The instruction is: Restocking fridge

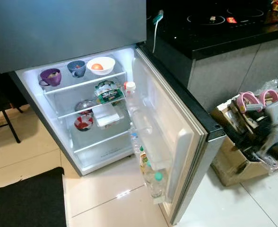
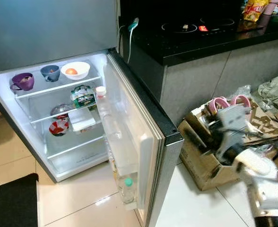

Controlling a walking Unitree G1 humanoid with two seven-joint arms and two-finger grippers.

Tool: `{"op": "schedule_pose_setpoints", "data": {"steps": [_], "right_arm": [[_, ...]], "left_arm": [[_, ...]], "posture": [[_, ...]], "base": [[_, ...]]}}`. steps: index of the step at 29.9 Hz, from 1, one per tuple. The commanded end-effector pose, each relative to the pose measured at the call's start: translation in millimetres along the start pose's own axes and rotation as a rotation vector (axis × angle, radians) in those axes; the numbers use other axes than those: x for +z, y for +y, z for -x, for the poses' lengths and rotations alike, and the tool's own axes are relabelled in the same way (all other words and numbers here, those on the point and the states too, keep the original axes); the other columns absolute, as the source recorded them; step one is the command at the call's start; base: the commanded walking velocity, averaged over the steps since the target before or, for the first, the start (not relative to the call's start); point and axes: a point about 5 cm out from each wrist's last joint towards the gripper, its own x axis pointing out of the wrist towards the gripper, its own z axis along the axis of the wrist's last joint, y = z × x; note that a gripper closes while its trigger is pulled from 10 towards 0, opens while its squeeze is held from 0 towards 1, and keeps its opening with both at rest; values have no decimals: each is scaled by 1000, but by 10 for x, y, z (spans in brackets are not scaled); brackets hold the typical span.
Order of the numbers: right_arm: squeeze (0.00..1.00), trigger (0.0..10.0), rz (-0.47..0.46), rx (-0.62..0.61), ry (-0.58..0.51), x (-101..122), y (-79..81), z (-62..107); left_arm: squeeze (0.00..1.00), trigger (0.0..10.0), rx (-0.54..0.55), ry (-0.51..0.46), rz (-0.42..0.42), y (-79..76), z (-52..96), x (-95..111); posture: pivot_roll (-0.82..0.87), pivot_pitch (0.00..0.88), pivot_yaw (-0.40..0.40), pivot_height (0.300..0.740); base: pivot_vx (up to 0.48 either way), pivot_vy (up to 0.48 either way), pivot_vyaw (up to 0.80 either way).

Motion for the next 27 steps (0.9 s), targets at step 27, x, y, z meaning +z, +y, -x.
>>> {"op": "schedule_pose_setpoints", "data": {"steps": [27], "right_arm": [[0,10000,-434,670,-484,1066,1830,-343]], "left_arm": [[0,10000,24,44,-7,143,41,-104]], "posture": [[-93,115,42,740]], "base": [[0,0,0]]}}
